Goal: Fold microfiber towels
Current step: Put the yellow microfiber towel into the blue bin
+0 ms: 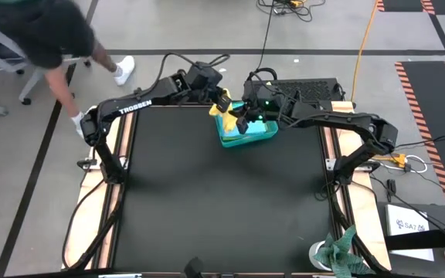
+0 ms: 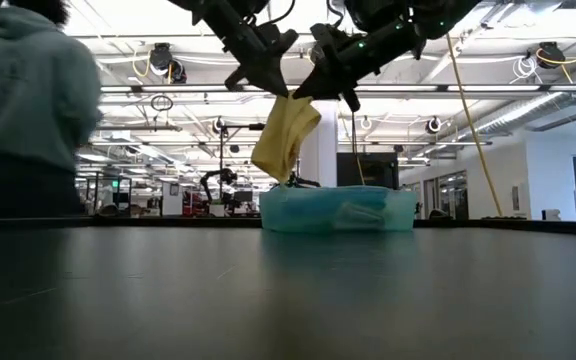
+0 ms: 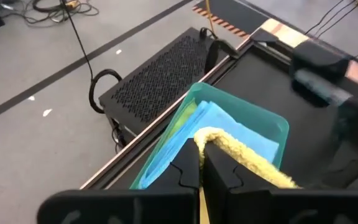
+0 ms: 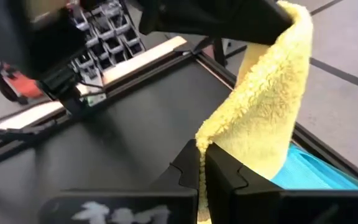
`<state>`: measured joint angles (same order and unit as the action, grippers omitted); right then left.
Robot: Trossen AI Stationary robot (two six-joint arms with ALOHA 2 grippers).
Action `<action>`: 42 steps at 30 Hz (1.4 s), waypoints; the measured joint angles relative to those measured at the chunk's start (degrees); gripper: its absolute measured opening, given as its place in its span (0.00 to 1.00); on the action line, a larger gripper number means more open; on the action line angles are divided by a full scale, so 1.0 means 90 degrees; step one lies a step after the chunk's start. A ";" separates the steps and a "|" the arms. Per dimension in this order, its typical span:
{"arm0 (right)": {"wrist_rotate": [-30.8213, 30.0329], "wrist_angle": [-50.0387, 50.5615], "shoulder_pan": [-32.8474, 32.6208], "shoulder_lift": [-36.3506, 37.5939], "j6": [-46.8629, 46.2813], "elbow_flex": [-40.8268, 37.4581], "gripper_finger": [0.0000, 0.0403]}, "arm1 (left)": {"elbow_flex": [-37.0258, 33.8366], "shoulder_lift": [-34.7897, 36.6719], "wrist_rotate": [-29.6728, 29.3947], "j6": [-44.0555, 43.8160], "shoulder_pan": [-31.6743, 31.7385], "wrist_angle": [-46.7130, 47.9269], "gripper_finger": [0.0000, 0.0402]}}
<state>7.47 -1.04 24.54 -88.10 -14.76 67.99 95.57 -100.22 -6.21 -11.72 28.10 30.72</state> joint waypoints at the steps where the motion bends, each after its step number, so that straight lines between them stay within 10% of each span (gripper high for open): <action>1: -0.0002 -0.0071 -0.0025 -0.0025 -0.0071 0.0000 0.00 | 0.0043 -0.0001 0.0009 0.0014 -0.0008 0.0031 0.00; 27: -0.1184 0.0697 -0.0479 -0.0400 -0.0688 -0.0051 0.00 | 0.0275 -0.0260 0.0483 0.0456 -0.0013 0.0703 0.00; 42: -0.1387 0.2087 -0.0163 -0.0395 -0.0622 -0.0058 0.00 | 0.0265 -0.1238 0.1235 0.0619 0.0199 -0.0877 0.00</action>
<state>-5.01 17.75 23.08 -91.66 -20.36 67.46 97.95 -111.36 4.90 -6.15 29.89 22.82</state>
